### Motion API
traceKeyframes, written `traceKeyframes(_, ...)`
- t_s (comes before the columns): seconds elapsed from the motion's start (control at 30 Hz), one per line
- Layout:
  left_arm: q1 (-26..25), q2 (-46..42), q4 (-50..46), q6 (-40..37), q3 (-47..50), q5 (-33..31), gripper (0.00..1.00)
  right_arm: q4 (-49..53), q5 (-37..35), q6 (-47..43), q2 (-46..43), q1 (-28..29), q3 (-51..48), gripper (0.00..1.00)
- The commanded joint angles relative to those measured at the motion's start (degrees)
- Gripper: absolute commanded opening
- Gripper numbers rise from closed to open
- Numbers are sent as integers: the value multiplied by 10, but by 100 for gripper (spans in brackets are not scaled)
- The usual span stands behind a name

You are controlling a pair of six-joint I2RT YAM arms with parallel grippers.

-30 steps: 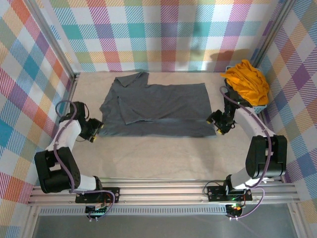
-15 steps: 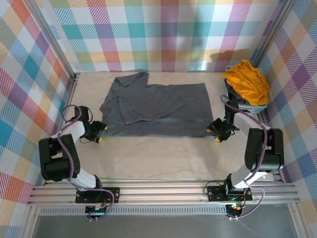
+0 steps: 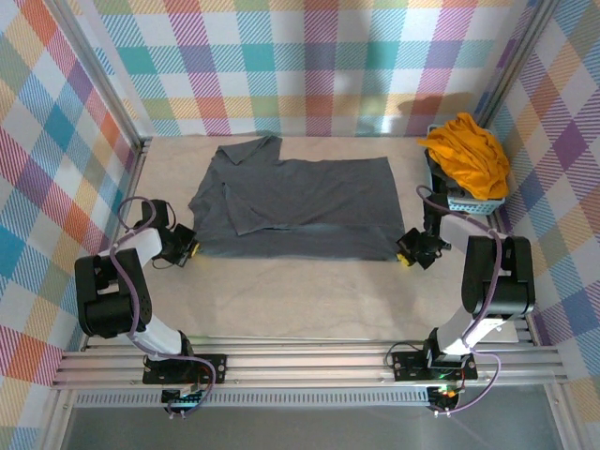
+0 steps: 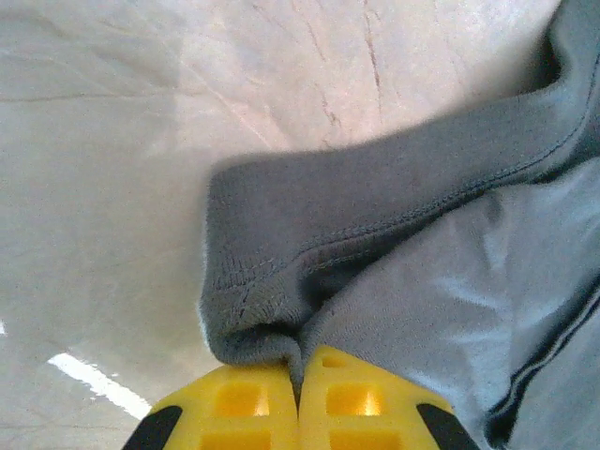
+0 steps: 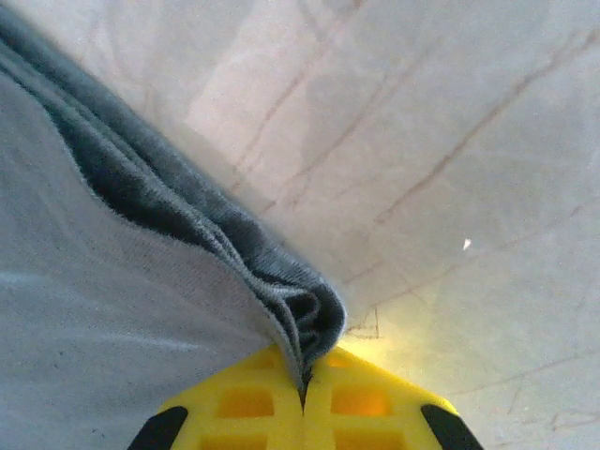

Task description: Fold and stack the t-shirts

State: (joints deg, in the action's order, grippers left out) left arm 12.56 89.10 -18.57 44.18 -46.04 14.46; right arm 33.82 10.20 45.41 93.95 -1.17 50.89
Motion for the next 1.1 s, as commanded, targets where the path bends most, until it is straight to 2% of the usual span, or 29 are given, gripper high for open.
traceKeyframes(0.0,8,-49,-57,1,14,-45,0,11,-49,9,-21,-4,0,0)
traceKeyframes(0.1,8,-90,-107,4,31,-67,0,44,-70,17,-58,-4,-11,0)
traceKeyframes(0.23,7,-151,-162,23,77,-82,0,67,-55,35,-102,-4,-50,0)
traceKeyframes(0.53,8,-335,-232,133,194,-96,0,128,-71,96,-222,4,-139,0)
traceKeyframes(0.63,8,-346,-242,134,196,-109,0,110,-46,103,-233,4,-166,0)
traceKeyframes(0.67,8,-343,-245,131,191,-112,0,107,-44,105,-230,5,-168,6)
traceKeyframes(0.7,8,-339,-249,127,186,-114,8,107,-45,106,-225,5,-170,19)
traceKeyframes(0.73,8,-339,-261,125,178,-119,22,108,-48,107,-223,5,-168,31)
traceKeyframes(0.8,8,-354,-285,125,163,-133,60,122,-64,108,-235,4,-157,45)
traceKeyframes(0.83,8,-369,-293,125,155,-134,70,125,-68,106,-249,4,-150,48)
traceKeyframes(0.9,7,-396,-324,125,123,-141,72,140,-85,105,-285,6,-134,51)
traceKeyframes(0.97,-2,-423,-350,124,86,-148,67,146,-101,91,-327,16,-107,52)
traceKeyframes(1.07,-50,-428,-361,140,46,-144,64,63,-55,31,-373,65,-81,56)
